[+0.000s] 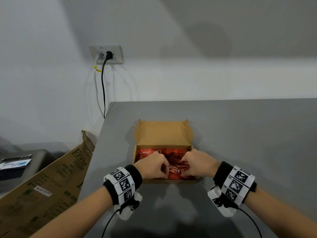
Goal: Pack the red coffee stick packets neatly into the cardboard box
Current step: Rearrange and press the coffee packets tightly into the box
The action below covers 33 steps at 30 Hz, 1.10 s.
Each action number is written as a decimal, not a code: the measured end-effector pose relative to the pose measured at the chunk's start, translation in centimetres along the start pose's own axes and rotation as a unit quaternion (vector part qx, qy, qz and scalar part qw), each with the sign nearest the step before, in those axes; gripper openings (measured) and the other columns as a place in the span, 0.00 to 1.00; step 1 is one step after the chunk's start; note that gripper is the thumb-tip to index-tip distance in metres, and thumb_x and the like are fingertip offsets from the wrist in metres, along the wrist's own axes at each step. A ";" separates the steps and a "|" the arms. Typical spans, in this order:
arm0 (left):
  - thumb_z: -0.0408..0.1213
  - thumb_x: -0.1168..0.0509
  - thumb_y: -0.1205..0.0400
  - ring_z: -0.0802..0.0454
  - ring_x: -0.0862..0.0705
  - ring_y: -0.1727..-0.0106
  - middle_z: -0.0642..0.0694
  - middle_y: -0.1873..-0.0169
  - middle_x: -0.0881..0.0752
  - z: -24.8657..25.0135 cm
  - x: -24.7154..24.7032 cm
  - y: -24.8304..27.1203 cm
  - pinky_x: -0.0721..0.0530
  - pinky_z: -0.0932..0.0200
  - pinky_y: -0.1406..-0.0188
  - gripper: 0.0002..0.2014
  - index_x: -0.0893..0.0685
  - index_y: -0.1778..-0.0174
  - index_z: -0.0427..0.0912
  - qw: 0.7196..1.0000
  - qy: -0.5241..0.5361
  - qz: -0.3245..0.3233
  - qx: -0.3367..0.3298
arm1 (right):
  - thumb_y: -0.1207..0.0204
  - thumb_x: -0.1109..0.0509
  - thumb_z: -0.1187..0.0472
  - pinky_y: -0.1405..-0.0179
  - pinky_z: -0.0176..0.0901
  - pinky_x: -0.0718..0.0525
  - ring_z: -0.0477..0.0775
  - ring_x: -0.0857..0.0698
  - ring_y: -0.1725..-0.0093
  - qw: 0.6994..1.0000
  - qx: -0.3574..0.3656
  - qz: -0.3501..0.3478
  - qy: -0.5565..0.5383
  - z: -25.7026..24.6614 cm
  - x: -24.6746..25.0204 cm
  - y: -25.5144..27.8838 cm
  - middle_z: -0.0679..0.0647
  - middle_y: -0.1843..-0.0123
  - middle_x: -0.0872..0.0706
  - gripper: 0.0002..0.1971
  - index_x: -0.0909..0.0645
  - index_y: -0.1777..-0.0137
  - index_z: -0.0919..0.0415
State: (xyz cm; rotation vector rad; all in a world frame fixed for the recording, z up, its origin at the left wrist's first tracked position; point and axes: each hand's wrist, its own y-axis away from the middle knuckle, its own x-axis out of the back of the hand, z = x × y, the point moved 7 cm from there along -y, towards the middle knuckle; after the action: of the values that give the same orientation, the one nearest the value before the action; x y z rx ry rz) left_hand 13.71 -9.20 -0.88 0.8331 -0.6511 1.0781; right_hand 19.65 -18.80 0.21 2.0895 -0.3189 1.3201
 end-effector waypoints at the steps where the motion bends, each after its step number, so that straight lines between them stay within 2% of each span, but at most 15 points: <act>1: 0.37 0.26 0.26 0.67 0.24 0.69 0.46 0.57 0.12 0.0 0.2 0.0 0.29 0.80 0.65 0.06 0.11 0.60 0.37 1.000 -0.006 0.014 0.000 | 0.29 0.27 0.48 0.59 0.39 0.22 0.53 0.14 0.53 1.000 0.003 0.016 0.002 -0.1 0.3 0.0 0.51 0.53 0.12 0.08 0.15 0.56 0.51; 3: 0.40 0.26 0.25 0.65 0.26 0.67 0.49 0.56 0.15 -0.2 1.0 -0.1 0.31 0.76 0.66 0.08 0.14 0.57 0.41 0.998 -0.021 0.055 0.005 | 0.29 0.27 0.46 0.58 0.39 0.22 0.52 0.14 0.52 0.999 0.004 0.043 -0.003 -0.2 0.9 0.0 0.50 0.53 0.11 0.09 0.15 0.56 0.50; 6: 0.43 0.30 0.22 0.63 0.29 0.60 0.51 0.48 0.19 -0.7 1.7 -0.2 0.34 0.73 0.61 0.15 0.19 0.41 0.45 0.995 -0.047 0.087 0.024 | 0.28 0.28 0.45 0.53 0.42 0.20 0.52 0.14 0.48 0.999 0.005 0.051 0.018 -0.5 0.7 -0.3 0.49 0.49 0.12 0.15 0.16 0.46 0.52; 7: 0.45 0.30 0.22 0.62 0.29 0.59 0.51 0.47 0.19 -0.6 1.7 -0.3 0.33 0.71 0.59 0.15 0.19 0.41 0.45 0.994 -0.063 0.088 0.024 | 0.28 0.28 0.45 0.51 0.44 0.18 0.53 0.14 0.47 0.999 0.005 0.045 0.025 -0.6 0.4 -0.4 0.50 0.48 0.12 0.16 0.16 0.45 0.53; 9: 0.48 0.28 0.25 0.60 0.28 0.58 0.52 0.52 0.20 -0.3 1.7 -0.3 0.33 0.67 0.58 0.14 0.20 0.49 0.46 0.991 -0.099 0.091 0.013 | 0.27 0.28 0.47 0.48 0.46 0.18 0.54 0.15 0.46 0.999 0.001 0.036 0.021 -0.7 0.0 -0.5 0.51 0.46 0.13 0.15 0.17 0.44 0.53; 11: 0.53 0.27 0.28 0.59 0.28 0.58 0.56 0.57 0.24 0.1 1.2 -0.2 0.35 0.63 0.58 0.17 0.24 0.56 0.47 0.987 -0.136 0.084 0.006 | 0.28 0.27 0.49 0.49 0.45 0.19 0.54 0.15 0.46 0.999 -0.006 0.033 0.006 -0.5 0.0 -0.6 0.51 0.46 0.13 0.15 0.17 0.44 0.54; 15: 0.57 0.29 0.30 0.55 0.24 0.53 0.56 0.58 0.25 0.2 0.4 -0.5 0.36 0.59 0.57 0.19 0.27 0.60 0.47 0.979 -0.189 0.071 0.000 | 0.27 0.28 0.54 0.57 0.43 0.21 0.56 0.15 0.50 0.998 -0.013 0.054 -0.004 0.3 0.8 -0.6 0.54 0.51 0.13 0.07 0.18 0.53 0.56; 17: 0.56 0.28 0.30 0.53 0.23 0.54 0.55 0.59 0.25 0.2 0.4 -0.7 0.35 0.57 0.57 0.20 0.29 0.62 0.47 0.979 -0.194 0.061 -0.002 | 0.28 0.26 0.57 0.62 0.34 0.23 0.53 0.15 0.55 0.996 -0.007 0.088 -0.030 1.0 1.7 -0.5 0.54 0.54 0.13 0.06 0.17 0.55 0.58; 18: 0.56 0.28 0.30 0.52 0.23 0.54 0.54 0.59 0.25 0.1 0.5 -0.9 0.34 0.56 0.56 0.20 0.30 0.63 0.47 0.980 -0.192 0.053 0.002 | 0.29 0.25 0.57 0.67 0.28 0.27 0.49 0.17 0.58 0.994 -0.003 0.102 -0.040 1.3 2.0 -0.3 0.53 0.55 0.13 0.07 0.16 0.55 0.59; 20: 0.56 0.28 0.30 0.50 0.23 0.55 0.52 0.60 0.22 0.1 0.5 -1.0 0.32 0.54 0.54 0.20 0.29 0.63 0.46 0.980 -0.194 0.039 0.010 | 0.31 0.23 0.55 0.69 0.27 0.28 0.46 0.18 0.59 0.992 -0.004 0.115 -0.046 1.6 2.3 0.2 0.51 0.56 0.13 0.10 0.15 0.54 0.59; 23: 0.56 0.29 0.28 0.49 0.21 0.54 0.49 0.58 0.17 0.1 0.2 -1.2 0.34 0.54 0.54 0.19 0.27 0.65 0.46 0.977 -0.212 0.032 0.011 | 0.33 0.22 0.54 0.63 0.37 0.23 0.50 0.15 0.56 0.993 -0.006 0.107 -0.049 1.7 1.9 1.2 0.49 0.58 0.14 0.11 0.15 0.56 0.59; 27: 0.54 0.28 0.28 0.49 0.18 0.53 0.48 0.56 0.14 -0.1 0.0 -1.4 0.32 0.57 0.57 0.17 0.22 0.61 0.45 0.983 -0.180 0.030 0.013 | 0.33 0.21 0.54 0.62 0.33 0.21 0.42 0.16 0.60 0.993 0.007 0.089 -0.079 1.4 1.3 1.7 0.42 0.60 0.15 0.10 0.13 0.55 0.56; 29: 0.54 0.28 0.27 0.47 0.18 0.52 0.45 0.54 0.14 -0.4 -0.2 -1.5 0.28 0.56 0.56 0.19 0.18 0.56 0.40 0.988 -0.154 0.022 0.021 | 0.33 0.21 0.52 0.63 0.31 0.23 0.41 0.17 0.61 0.992 0.014 0.091 -0.085 0.9 0.8 1.6 0.44 0.59 0.12 0.11 0.13 0.54 0.55; 31: 0.55 0.28 0.27 0.46 0.19 0.53 0.44 0.56 0.14 -0.8 -0.3 -1.6 0.26 0.55 0.56 0.21 0.18 0.55 0.39 0.990 -0.136 0.012 0.030 | 0.32 0.23 0.52 0.65 0.31 0.27 0.44 0.16 0.59 0.993 0.023 0.083 -0.077 0.2 0.1 1.4 0.49 0.56 0.10 0.09 0.14 0.55 0.55; 33: 0.53 0.27 0.28 0.50 0.21 0.58 0.46 0.61 0.16 -1.1 -0.3 -1.5 0.27 0.59 0.58 0.18 0.19 0.58 0.41 0.993 -0.114 0.002 0.039 | 0.29 0.26 0.53 0.62 0.34 0.29 0.51 0.15 0.53 0.997 0.035 0.057 -0.026 -0.5 -0.4 1.3 0.51 0.53 0.11 0.09 0.15 0.53 0.56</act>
State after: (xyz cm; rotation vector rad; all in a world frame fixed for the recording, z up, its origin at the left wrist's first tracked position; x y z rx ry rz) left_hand 15.08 -8.81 -2.13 1.0329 -0.8060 1.0261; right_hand 18.39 -19.54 0.56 2.1947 -0.4243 1.3619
